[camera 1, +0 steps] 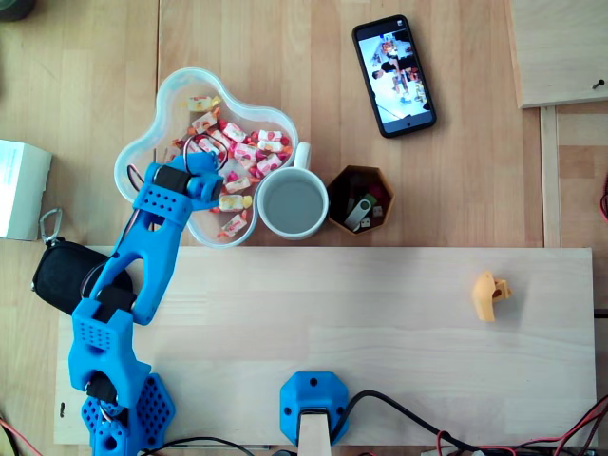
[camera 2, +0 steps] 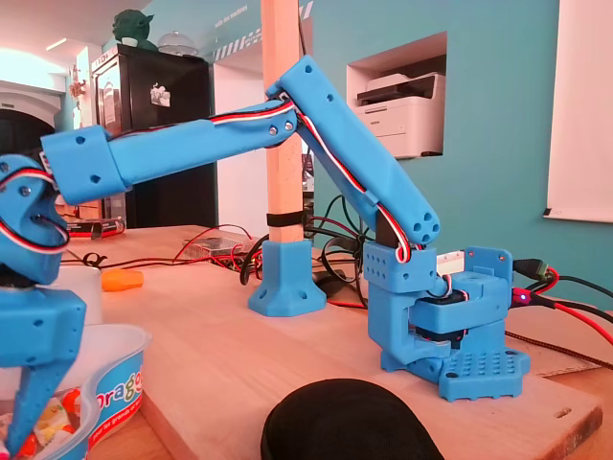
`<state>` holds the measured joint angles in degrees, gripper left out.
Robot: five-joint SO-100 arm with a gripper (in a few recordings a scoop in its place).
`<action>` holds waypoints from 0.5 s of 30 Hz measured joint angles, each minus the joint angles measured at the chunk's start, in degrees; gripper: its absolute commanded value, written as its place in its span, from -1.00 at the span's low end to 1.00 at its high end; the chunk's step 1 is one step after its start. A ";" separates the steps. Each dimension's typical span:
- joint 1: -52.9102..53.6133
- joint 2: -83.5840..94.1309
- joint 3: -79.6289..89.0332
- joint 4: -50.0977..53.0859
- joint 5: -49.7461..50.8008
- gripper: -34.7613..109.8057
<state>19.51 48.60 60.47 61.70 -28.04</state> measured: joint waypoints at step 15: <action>-0.18 0.00 -20.65 1.58 -0.44 -0.56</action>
<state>19.34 48.60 39.81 63.28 -28.48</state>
